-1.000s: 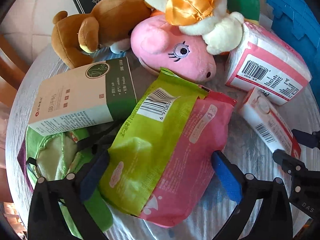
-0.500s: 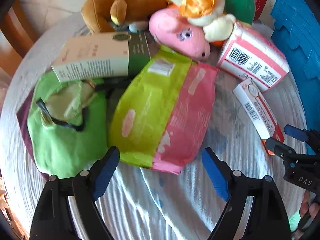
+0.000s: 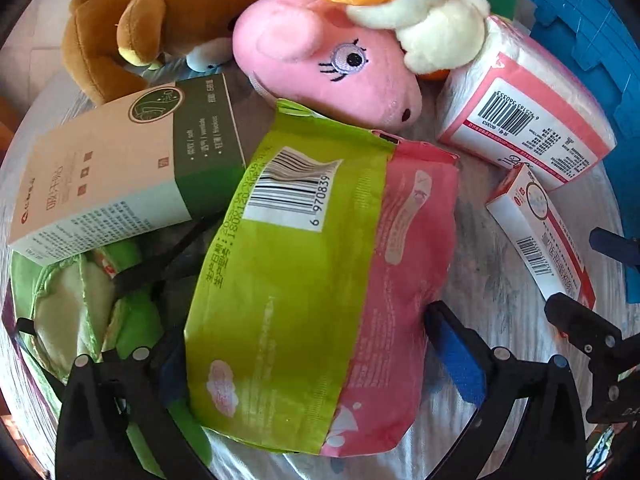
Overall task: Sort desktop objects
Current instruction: 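Grasp the green-pink wipes pack with left gripper while right gripper grasps the red-white ointment box, then carry the wipes pack and ointment box over the blue bin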
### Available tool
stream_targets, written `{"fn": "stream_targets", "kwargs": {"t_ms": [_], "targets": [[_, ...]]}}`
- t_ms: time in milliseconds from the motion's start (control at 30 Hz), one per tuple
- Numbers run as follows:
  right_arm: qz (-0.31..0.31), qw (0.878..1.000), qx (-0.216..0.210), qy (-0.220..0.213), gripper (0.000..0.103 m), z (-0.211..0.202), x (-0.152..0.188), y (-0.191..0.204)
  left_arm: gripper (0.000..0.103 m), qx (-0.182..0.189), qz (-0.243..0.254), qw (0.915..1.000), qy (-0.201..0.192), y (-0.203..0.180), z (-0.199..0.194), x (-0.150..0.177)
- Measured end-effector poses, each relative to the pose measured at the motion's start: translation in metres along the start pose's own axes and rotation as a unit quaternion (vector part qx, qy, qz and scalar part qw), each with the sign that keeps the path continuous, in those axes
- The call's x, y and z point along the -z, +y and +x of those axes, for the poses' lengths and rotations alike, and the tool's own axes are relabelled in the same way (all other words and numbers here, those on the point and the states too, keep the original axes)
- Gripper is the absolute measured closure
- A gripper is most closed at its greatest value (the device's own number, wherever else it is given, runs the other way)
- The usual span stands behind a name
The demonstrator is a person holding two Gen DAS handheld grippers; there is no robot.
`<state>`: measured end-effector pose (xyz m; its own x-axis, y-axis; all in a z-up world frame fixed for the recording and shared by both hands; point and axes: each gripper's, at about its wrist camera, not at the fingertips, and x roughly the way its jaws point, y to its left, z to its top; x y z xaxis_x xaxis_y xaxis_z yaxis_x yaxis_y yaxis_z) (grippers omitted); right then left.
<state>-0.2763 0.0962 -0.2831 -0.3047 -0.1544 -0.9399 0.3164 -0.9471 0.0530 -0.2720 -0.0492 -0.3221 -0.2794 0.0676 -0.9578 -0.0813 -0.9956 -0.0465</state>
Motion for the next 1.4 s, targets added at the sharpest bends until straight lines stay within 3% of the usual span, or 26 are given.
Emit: {"fn": "stream_targets", "kwargs": {"t_ms": [233,300,333,467,767,933,1000,1067,1100,1133,1167,1400], "targets": [[-0.008,1.0,0.004,0.001,0.005,0.01,-0.013,0.011,0.015,-0.002,-0.032,0.9991,-0.029,0.001,-0.019,0.025],[-0.019,1.0,0.009,0.0,0.019,0.012,-0.013,0.016,0.015,-0.009,-0.033,0.9987,-0.037,-0.001,-0.022,0.03],[-0.023,1.0,0.011,0.003,0.04,0.015,-0.012,0.018,0.017,-0.012,-0.034,0.9985,-0.04,-0.002,-0.023,0.032],[-0.035,0.999,0.018,0.003,0.059,0.017,-0.01,0.026,0.022,-0.018,-0.049,0.9976,-0.046,-0.005,-0.03,0.036],[-0.025,0.999,0.001,-0.027,0.06,-0.014,0.0,0.028,0.03,-0.014,-0.052,0.9958,-0.075,-0.014,-0.068,0.052],[-0.028,0.997,-0.006,-0.07,0.06,-0.062,0.009,0.004,0.03,-0.03,-0.044,0.9899,-0.131,-0.011,-0.118,0.05],[-0.028,0.995,-0.007,-0.095,0.06,-0.087,0.022,0.015,0.03,-0.036,-0.04,0.9859,-0.158,-0.012,-0.14,0.048],[-0.029,0.992,-0.007,-0.12,0.06,-0.111,0.012,0.011,0.03,-0.043,-0.037,0.9811,-0.185,-0.009,-0.163,0.066],[-0.03,0.99,-0.006,-0.136,0.06,-0.132,0.025,-0.004,0.03,-0.046,-0.035,0.9785,-0.198,-0.023,-0.146,0.027],[-0.03,0.988,-0.004,-0.15,0.06,-0.142,0.019,-0.002,0.03,-0.049,-0.033,0.9758,-0.21,-0.025,-0.158,0.031],[-0.03,0.986,-0.002,-0.164,0.06,-0.149,0.006,-0.003,0.03,-0.05,-0.032,0.9741,-0.218,-0.04,-0.17,-0.012],[-0.022,0.966,0.027,-0.255,0.06,-0.243,-0.003,-0.023,0.03,-0.036,-0.018,0.9586,-0.282,-0.088,-0.219,-0.008]]}}
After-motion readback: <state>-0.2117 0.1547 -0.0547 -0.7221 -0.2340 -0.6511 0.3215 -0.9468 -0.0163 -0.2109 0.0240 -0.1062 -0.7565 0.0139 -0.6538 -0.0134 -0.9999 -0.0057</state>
